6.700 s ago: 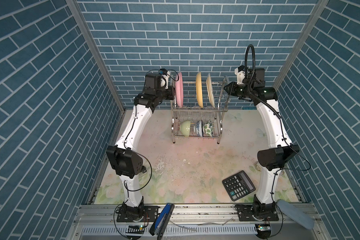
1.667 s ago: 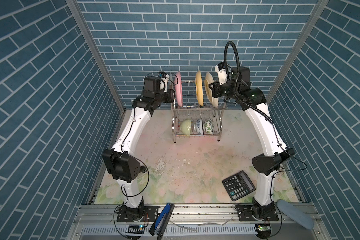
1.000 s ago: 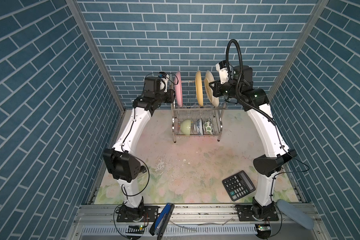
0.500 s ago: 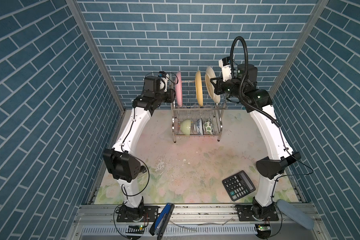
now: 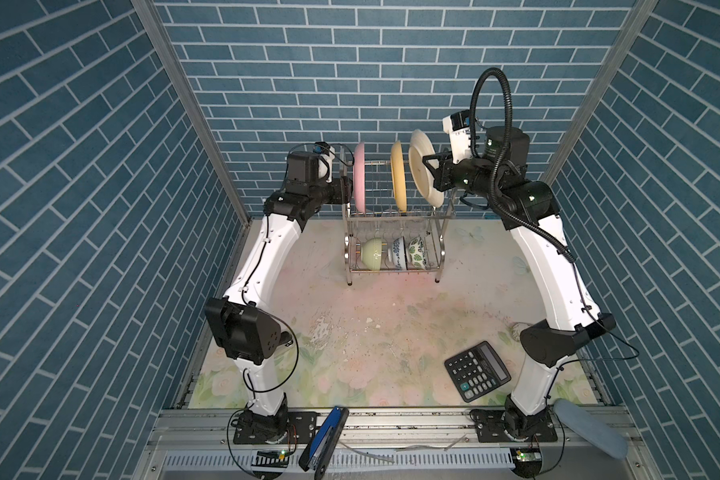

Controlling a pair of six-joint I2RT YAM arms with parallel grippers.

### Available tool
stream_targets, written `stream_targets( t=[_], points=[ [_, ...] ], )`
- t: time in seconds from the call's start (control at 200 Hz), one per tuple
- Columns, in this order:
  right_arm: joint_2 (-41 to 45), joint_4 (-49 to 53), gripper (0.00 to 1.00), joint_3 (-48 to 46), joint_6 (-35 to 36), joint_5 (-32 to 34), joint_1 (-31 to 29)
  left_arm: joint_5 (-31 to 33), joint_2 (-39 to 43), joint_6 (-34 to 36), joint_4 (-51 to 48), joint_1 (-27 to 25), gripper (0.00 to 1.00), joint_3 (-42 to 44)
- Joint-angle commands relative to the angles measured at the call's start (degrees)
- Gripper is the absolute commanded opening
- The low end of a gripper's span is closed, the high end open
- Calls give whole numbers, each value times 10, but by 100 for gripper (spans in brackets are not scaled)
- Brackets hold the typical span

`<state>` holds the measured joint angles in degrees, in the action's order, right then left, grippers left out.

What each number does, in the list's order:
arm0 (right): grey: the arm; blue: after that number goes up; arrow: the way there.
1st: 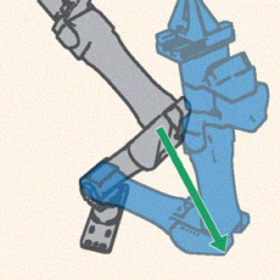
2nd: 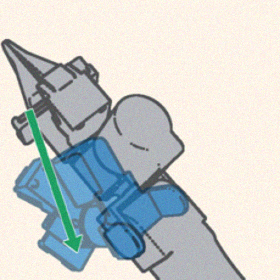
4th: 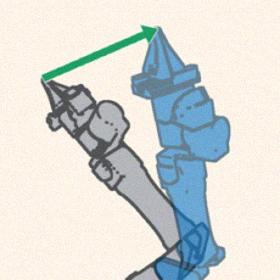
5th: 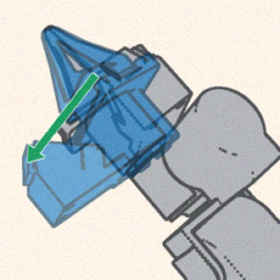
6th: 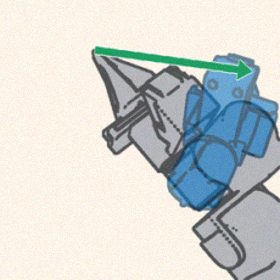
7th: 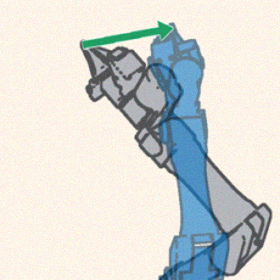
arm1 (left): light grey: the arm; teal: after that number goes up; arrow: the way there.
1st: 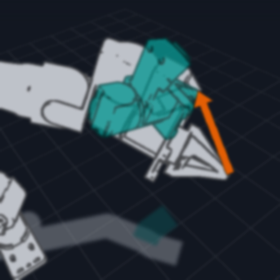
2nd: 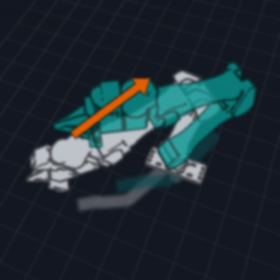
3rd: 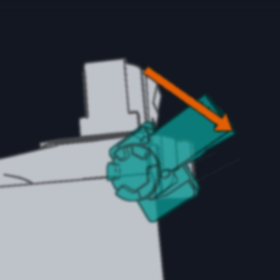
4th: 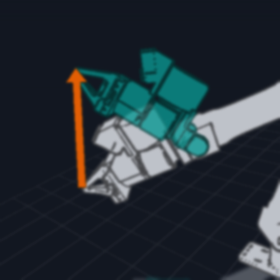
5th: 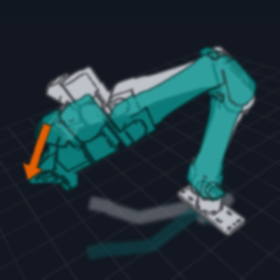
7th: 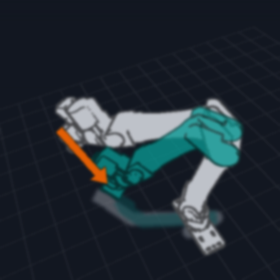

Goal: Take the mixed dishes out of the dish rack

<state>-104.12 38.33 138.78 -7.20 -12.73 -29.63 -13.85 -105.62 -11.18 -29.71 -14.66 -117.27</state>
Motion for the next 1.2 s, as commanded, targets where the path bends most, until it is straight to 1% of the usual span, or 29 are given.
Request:
stream_targets(
  t=[0.0, 0.12, 0.245, 0.4, 0.49, 0.52, 0.655, 0.765, 0.9, 1.06, 1.145, 1.195],
  points=[
    [63, -82, 0, -11, 25, -9, -8, 6, 32, -12, 5, -4, 70, 0],
    [83, -81, 0, -30, 31, -6, -19, 36, 50, -17, 10, -4, 69, 7],
    [112, -74, 0, -60, 54, 17, -45, 63, 76, -25, 16, -4, 69, 23],
    [170, -85, 0, -138, 87, 61, -95, 119, 127, -40, 31, -4, 69, 71],
    [203, -92, 0, -183, 99, 74, -124, 148, 161, -47, 39, -4, 70, 101],
    [212, -94, 0, -194, 102, 91, -134, 158, 172, -50, 40, -4, 70, 110],
    [251, -95, 0, -242, 114, 117, -177, 180, 222, -61, 39, -4, 70, 147],
    [277, -93, 0, -275, 123, 141, -212, 183, 259, -69, 33, -4, 70, 174],
    [300, -91, 0, -311, 129, 160, -246, 171, 300, -78, 23, -5, 70, 206],
    [311, -87, 0, -360, 142, 185, -287, 135, 336, -96, -8, -5, 78, 242],
    [310, -88, 0, -389, 157, 217, -317, 117, 358, -104, -24, -5, 79, 270],
    [308, -94, 0, -404, 178, 256, -344, 111, 374, -109, -25, -5, 79, 292]
  ],
)
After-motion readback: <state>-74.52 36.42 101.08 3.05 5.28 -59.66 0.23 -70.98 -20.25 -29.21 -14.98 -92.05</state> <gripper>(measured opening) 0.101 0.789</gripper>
